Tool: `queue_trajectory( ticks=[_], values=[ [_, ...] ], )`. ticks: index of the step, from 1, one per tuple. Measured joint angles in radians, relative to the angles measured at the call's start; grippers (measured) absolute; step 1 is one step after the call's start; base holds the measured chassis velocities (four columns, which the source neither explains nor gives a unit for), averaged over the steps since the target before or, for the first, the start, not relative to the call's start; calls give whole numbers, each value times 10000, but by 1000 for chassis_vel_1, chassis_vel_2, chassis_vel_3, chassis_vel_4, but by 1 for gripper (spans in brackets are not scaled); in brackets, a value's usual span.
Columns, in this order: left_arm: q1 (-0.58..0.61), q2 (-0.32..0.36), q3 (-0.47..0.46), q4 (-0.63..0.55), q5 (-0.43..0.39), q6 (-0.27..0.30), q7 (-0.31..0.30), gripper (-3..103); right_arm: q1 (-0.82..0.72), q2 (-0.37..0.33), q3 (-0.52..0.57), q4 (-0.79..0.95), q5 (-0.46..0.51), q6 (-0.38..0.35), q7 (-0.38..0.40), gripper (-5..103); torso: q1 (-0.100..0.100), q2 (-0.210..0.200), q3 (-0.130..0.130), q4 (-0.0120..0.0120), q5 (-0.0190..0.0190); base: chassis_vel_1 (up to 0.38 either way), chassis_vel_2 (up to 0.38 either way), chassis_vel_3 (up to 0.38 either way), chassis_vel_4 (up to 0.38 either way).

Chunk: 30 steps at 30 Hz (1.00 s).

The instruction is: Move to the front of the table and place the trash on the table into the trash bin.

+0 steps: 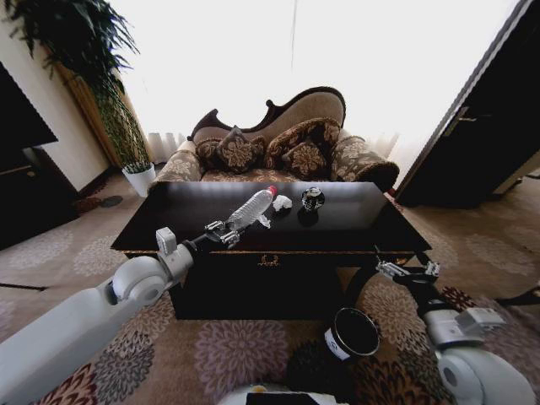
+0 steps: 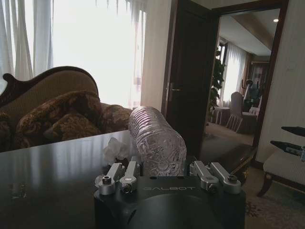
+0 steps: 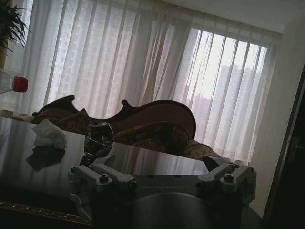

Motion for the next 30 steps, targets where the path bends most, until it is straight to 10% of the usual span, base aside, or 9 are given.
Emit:
queue_trajectory(
  ticks=[16, 30],
  values=[
    [-1634, -595, 2802, -921, -1111, 466, -644, 40, -164, 16, -75, -353, -5869, 2856, -467, 100, 1, -2, 1, 0, 2, 0, 0, 0, 0],
    [-2173, -1384, 4261, -908, -1416, 631, -982, 40, 93, 154, 1, -616, -8038, 3945, -295, 100, 1, -3, 1, 1, 1, 0, 0, 0, 0]
  ],
)
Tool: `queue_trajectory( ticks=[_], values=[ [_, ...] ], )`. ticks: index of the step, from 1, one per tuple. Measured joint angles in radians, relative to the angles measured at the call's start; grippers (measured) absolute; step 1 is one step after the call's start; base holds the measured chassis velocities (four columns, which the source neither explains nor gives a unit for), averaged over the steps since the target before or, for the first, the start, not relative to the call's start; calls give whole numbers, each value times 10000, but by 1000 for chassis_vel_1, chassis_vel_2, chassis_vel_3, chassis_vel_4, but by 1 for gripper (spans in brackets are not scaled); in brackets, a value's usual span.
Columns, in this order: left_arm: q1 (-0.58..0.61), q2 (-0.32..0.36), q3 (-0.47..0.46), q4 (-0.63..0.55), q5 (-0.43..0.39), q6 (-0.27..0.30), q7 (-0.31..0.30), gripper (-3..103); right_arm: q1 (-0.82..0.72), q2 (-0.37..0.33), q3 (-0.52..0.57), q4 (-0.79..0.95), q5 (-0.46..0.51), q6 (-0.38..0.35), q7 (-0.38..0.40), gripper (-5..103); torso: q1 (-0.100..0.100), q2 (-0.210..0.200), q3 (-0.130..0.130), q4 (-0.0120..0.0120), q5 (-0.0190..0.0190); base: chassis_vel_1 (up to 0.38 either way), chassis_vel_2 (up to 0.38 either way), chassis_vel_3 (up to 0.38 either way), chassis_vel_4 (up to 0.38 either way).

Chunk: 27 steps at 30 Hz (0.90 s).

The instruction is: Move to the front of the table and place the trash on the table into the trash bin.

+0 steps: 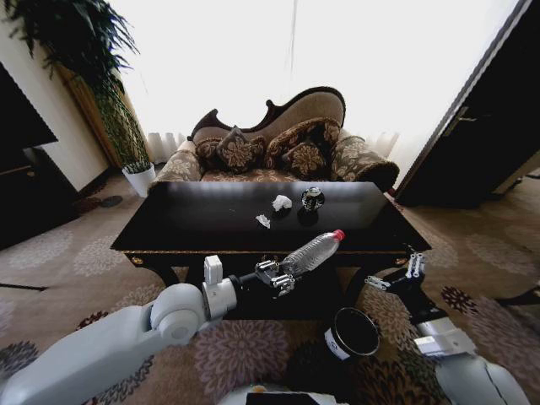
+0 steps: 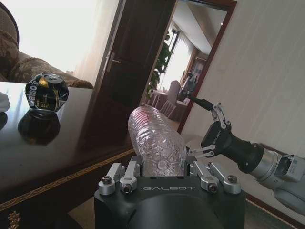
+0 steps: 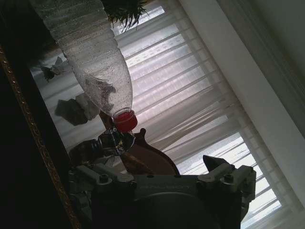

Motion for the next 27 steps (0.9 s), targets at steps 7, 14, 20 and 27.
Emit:
queue_trajectory(
  ticks=[7, 14, 20, 27],
  values=[
    [-636, -362, 596, 163, 2, 26, -65, 40, -70, 94, -103, 114, -704, 387, -51, 100, 0, 0, 0, 0, 0, 0, 0, 0, 0],
    [-1253, -799, 1185, 421, -41, 44, -147, 40, -36, 245, -231, 250, -1541, 840, -127, 100, 0, 0, 0, 0, 0, 0, 0, 0, 0],
    [-1676, -1240, 1655, 547, -200, 77, -335, 40, -55, 285, -352, 300, -1787, 980, -132, 100, 0, 0, 0, -1, 0, 0, 0, 0, 0],
    [-1705, -1493, 2345, 580, -25, 126, -498, 40, -16, 389, -526, 251, -1912, 1184, -167, 101, 0, 0, 0, 0, -1, 0, 0, 0, 0]
  ],
)
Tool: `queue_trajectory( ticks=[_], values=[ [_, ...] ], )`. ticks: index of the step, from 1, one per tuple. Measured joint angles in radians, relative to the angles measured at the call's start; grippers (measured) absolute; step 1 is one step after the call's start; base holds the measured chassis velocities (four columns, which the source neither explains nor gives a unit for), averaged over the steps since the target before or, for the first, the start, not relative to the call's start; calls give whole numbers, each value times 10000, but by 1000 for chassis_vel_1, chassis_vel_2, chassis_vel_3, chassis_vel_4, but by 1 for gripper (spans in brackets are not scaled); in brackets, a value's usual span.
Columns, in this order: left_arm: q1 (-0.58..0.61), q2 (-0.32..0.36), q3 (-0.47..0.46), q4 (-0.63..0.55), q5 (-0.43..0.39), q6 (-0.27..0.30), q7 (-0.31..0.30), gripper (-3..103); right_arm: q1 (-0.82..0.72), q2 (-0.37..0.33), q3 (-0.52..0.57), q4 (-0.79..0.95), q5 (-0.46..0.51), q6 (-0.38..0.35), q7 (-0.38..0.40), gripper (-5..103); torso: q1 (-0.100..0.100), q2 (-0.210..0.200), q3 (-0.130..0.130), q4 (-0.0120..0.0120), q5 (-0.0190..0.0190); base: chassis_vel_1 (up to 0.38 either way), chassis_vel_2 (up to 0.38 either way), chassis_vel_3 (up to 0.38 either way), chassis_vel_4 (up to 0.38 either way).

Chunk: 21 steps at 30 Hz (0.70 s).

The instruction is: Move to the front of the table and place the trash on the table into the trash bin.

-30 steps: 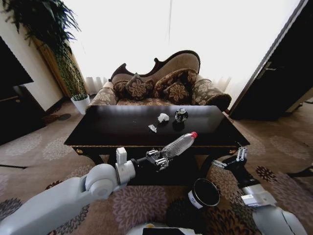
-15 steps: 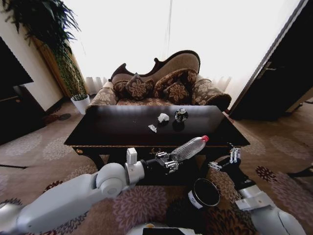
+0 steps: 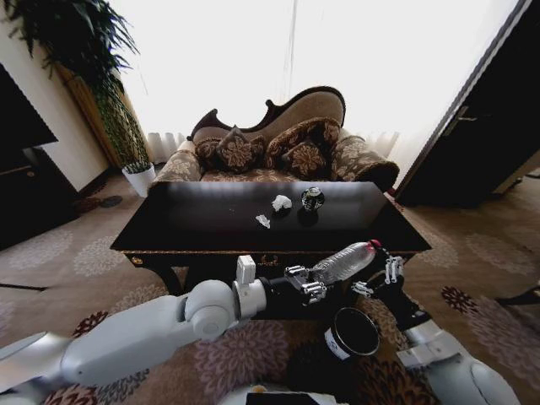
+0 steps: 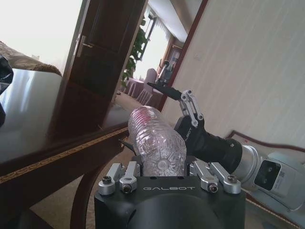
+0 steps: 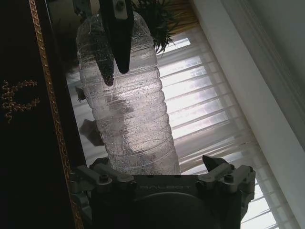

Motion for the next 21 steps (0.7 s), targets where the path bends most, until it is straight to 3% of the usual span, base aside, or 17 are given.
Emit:
queue_trajectory(
  ticks=[4, 5, 7, 17, 19, 21],
  values=[
    [114, 95, 110, -77, 124, -15, 4, 40, -15, 17, -21, -23, 2, 60, -13, 99, 1, 0, 0, 0, 0, 0, 0, 0, 0],
    [171, 169, 110, -104, 199, -26, 38, 40, -31, 17, -24, -37, 18, 78, -14, 90, 0, 0, -1, 0, 0, 0, 0, 0, 0],
    [184, 197, 91, -107, 217, -25, 61, 40, -37, 14, -25, -44, 27, 84, -15, 90, 0, 0, 0, 0, 0, 0, 0, 0, 0],
    [327, 278, -195, -142, 230, -8, 131, 40, -44, 43, -50, -52, 69, 166, -14, 49, 0, 0, -1, 0, -1, 0, 0, 0, 0],
    [335, 266, -211, -142, 230, -4, 131, 40, -52, 44, -46, -52, 72, 172, -13, 49, 0, 0, -1, 0, -1, 0, 0, 0, 0],
    [345, 231, -230, -141, 231, 4, 111, 40, -67, 45, -29, -52, 80, 185, -8, 42, 0, 0, -1, 0, -1, 0, 0, 0, 0]
  ],
)
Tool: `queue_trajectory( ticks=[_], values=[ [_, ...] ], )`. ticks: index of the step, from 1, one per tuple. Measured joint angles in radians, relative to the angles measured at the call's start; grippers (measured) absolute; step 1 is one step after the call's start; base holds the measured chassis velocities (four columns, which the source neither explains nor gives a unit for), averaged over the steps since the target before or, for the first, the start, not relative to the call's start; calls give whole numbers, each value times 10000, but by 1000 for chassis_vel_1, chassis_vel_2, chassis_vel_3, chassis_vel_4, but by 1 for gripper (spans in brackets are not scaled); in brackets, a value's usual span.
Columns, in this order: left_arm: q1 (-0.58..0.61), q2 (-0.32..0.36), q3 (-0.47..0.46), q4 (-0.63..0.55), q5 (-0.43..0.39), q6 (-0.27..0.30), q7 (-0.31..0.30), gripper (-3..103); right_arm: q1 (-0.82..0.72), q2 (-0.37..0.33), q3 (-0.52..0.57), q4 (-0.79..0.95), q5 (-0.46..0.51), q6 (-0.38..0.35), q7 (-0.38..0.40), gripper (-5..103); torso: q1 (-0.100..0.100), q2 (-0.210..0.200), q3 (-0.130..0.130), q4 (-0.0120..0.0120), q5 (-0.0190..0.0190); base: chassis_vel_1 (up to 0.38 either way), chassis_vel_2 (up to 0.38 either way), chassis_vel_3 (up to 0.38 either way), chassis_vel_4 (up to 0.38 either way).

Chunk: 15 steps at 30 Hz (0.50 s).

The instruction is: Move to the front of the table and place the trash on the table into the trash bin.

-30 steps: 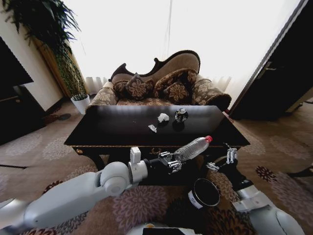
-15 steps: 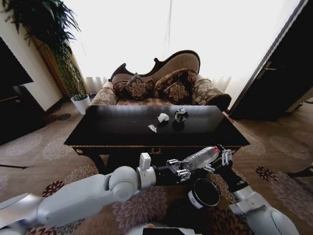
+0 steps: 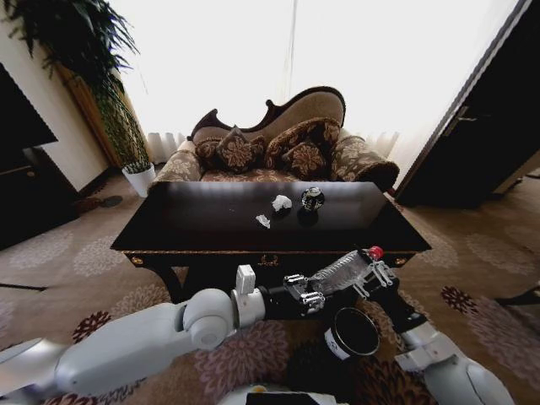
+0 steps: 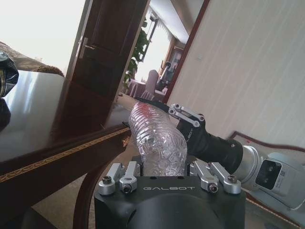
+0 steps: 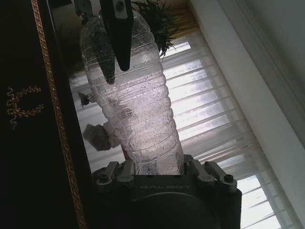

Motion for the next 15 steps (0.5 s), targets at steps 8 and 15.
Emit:
queue_trajectory(
  ticks=[8, 15],
  values=[
    [112, -24, -173, -23, 81, 66, -72, 40, -24, 23, -17, -1, -2, 16, 19, 33, 0, 1, 0, 0, 0, 0, 0, 0, 0],
    [150, -31, -563, -52, 241, 85, -191, 55, -12, 22, -20, -61, 16, 27, 29, 30, 0, 0, 1, 0, 0, 0, 0, 0, 0]
  ],
)
